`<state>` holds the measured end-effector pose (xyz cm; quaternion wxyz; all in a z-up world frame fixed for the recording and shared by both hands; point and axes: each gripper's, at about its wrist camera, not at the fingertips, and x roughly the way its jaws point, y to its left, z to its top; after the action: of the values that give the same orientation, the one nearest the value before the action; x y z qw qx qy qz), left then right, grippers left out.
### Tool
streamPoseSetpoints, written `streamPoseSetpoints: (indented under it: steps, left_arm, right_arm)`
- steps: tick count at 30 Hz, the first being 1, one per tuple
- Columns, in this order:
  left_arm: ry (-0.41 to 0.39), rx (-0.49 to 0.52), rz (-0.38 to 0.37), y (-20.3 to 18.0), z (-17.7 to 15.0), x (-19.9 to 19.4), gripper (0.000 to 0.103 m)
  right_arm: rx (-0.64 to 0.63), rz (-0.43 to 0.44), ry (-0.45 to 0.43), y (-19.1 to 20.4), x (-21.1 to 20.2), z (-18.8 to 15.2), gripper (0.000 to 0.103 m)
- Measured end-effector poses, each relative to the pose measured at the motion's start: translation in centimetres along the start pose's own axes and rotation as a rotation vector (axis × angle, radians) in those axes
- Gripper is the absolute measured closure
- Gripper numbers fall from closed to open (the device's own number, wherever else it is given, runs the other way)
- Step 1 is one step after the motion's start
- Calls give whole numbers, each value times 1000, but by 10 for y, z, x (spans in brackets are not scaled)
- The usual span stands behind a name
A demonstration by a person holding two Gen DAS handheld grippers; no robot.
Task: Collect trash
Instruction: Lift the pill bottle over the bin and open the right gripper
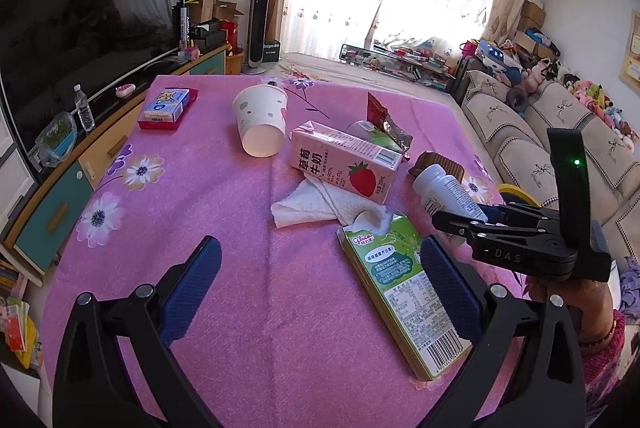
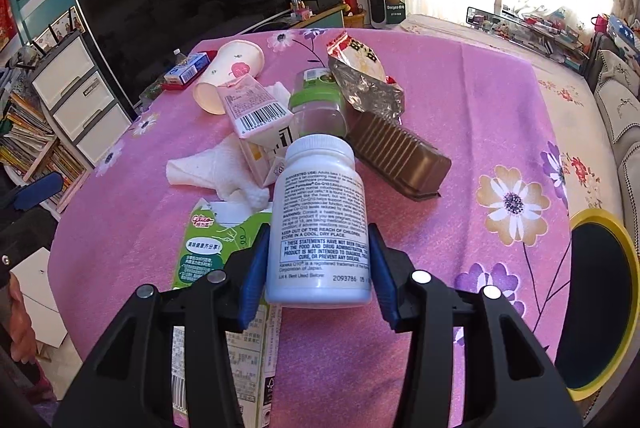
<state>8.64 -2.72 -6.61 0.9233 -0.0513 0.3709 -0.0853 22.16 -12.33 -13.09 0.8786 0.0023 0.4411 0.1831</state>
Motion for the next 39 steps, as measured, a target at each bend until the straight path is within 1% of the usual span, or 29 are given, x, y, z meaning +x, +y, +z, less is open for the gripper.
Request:
streamPoseSetpoints:
  steps: [6,12,14,17,21,24,29,32,35,39]
  left_arm:
    - [-4,2,-3,-3,-1,-2,5]
    - [-7,16,-8,-9,-1,-6,5]
    - [-8,25,-10,-12,-2,-7,5]
    - [-3,37,-11,-17,-2,-7,5]
    - [10,49,-17,-25,-4,-4,5]
    - [23,55,-16,-32,-6,1,5]
    - [40,62,-25,-45,-7,10,5]
    - [57,75,-31,-54,-8,18,5]
    - [78,86,-41,-65,-11,25,5]
    - [93,105,-33,-79,-13,30,5]
  right_arm:
    - [-21,41,-30,6,-24,-2,58]
    - [-41,63,-67,18,-44,-6,58]
    - [-40,63,-83,16,-54,-7,58]
    - [-17,43,-108,1,-69,-11,58]
    - [46,-34,-136,-40,-90,-23,58]
    - [131,-116,-139,-86,-102,-36,58]
    - [270,-263,-107,-167,-112,-67,58]
    - [334,-326,-73,-208,-108,-81,58]
    - [371,-369,-47,-237,-100,-92,58]
    - [378,-405,-15,-258,-87,-97,58]
